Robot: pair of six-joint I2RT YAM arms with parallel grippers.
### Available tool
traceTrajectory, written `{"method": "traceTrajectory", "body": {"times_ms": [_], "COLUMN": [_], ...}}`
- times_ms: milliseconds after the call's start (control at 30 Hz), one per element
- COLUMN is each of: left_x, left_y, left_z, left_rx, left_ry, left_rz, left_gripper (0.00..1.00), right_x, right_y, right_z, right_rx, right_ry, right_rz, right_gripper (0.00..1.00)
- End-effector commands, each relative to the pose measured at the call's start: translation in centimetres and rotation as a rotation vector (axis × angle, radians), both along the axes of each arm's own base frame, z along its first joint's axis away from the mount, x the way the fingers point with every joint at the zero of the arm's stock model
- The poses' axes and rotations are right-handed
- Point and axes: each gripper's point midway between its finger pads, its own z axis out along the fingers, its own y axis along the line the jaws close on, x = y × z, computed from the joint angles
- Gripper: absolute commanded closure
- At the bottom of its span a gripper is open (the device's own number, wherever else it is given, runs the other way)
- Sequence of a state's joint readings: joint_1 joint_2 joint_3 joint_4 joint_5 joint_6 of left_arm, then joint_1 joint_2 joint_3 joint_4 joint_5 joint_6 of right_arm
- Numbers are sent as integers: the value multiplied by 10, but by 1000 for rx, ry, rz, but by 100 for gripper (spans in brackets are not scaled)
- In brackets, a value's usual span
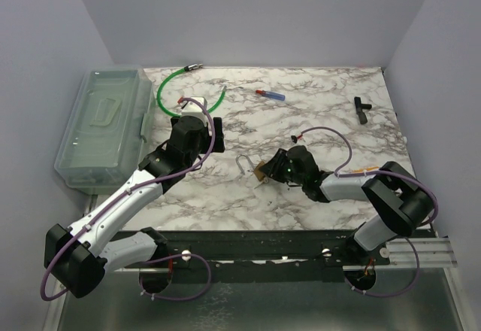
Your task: Unlock with the key
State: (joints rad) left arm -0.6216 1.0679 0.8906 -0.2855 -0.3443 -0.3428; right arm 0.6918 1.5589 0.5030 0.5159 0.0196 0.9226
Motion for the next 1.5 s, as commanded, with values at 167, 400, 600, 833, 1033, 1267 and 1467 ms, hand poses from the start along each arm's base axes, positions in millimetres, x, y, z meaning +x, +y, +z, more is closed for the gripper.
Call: {"method": "traceTrajectory", "body": {"times_ms": [167, 400, 600, 833, 1033, 1267, 1467], "left_x": [1, 0, 0, 0, -2, -6, -11], "left_y": [-1, -1, -3, -3, -3, 1, 8], "left_z": [-10, -11, -11, -10, -6, 5, 21], "left_rx": [27, 34, 32, 34, 24, -4, -39], "left_ry": [19, 21, 24, 21, 10, -24, -80], "left_rz": [-23, -27, -33, -38, -45, -34, -17], "left_gripper": [7, 7, 7, 7, 7, 7, 5], "right_x": [5, 6, 16, 21, 22, 1, -25], "right_y": [-6, -20, -44, -67, -77, -98, -125], "right_z": [-12, -8, 13, 49, 112, 191, 227], "right_rx": [24, -18, -150, -274, -289, -227, -140], "right_ry": [24, 18, -45, -137, -274, -438, -498], "right_rz": [-33, -57, -106, -132, -128, -146, -231], "right_gripper": [62, 38, 23, 18, 0, 0, 0]}}
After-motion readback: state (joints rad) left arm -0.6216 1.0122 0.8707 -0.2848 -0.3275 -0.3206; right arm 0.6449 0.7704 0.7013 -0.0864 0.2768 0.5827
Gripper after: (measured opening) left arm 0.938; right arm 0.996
